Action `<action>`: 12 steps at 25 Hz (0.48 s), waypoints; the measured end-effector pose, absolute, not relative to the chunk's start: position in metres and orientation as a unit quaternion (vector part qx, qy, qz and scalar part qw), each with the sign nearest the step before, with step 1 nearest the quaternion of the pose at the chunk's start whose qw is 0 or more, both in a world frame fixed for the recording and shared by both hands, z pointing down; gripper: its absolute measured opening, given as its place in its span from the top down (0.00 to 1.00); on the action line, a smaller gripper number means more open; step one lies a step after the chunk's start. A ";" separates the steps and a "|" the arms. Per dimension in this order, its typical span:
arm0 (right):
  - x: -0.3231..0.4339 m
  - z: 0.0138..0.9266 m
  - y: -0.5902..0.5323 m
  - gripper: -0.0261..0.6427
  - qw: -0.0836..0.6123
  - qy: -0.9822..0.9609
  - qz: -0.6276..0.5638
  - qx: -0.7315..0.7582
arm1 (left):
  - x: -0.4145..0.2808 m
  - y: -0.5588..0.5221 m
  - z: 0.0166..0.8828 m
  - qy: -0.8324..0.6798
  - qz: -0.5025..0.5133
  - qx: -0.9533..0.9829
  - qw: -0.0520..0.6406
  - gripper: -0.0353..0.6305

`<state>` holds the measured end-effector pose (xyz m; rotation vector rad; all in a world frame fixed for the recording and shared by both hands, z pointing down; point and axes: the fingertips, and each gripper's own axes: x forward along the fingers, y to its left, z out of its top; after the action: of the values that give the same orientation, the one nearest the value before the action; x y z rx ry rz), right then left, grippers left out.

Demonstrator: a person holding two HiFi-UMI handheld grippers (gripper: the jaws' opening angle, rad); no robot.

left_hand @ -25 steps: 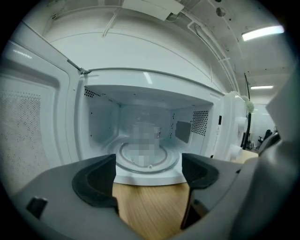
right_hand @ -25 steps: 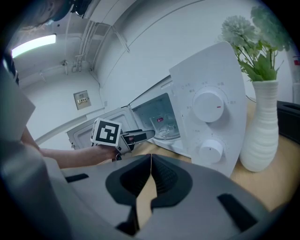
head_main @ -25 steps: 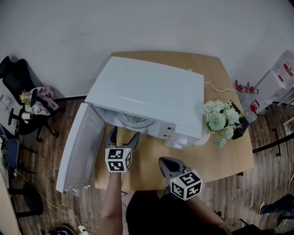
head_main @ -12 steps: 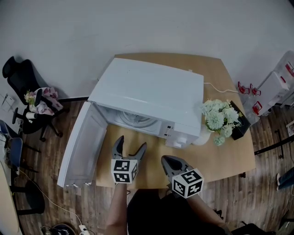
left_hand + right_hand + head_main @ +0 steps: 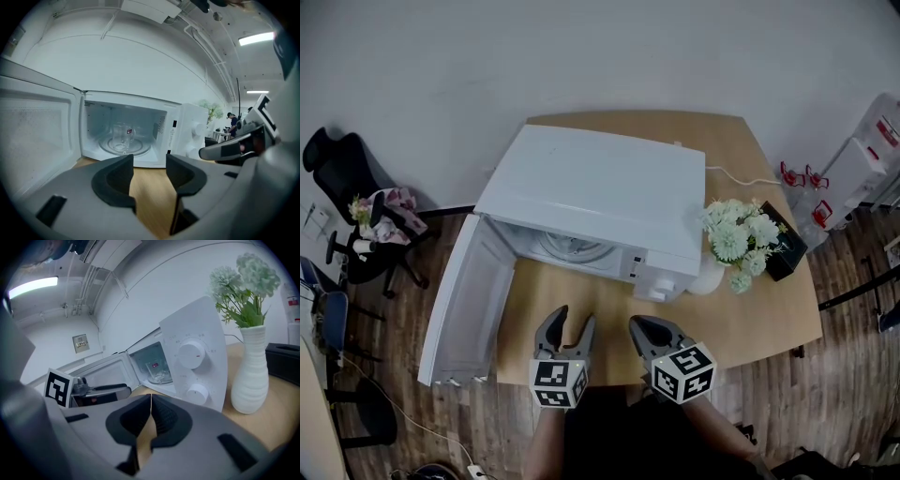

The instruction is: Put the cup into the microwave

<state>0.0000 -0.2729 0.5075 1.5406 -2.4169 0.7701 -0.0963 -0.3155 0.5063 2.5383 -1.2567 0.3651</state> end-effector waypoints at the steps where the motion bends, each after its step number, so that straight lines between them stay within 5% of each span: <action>1: 0.002 0.505 -0.272 0.97 0.086 -0.811 0.257 0.518 | -0.098 -0.313 0.503 -0.438 0.121 0.878 0.147 0.64; 12: 0.029 0.479 -0.269 0.97 0.053 -0.800 0.241 0.547 | -0.104 -0.299 0.464 -0.446 0.088 0.878 0.151 0.92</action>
<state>0.0295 -0.2687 0.4788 1.6638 -2.4305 0.7310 -0.1036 -0.2985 0.4641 2.5209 -1.2805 0.2538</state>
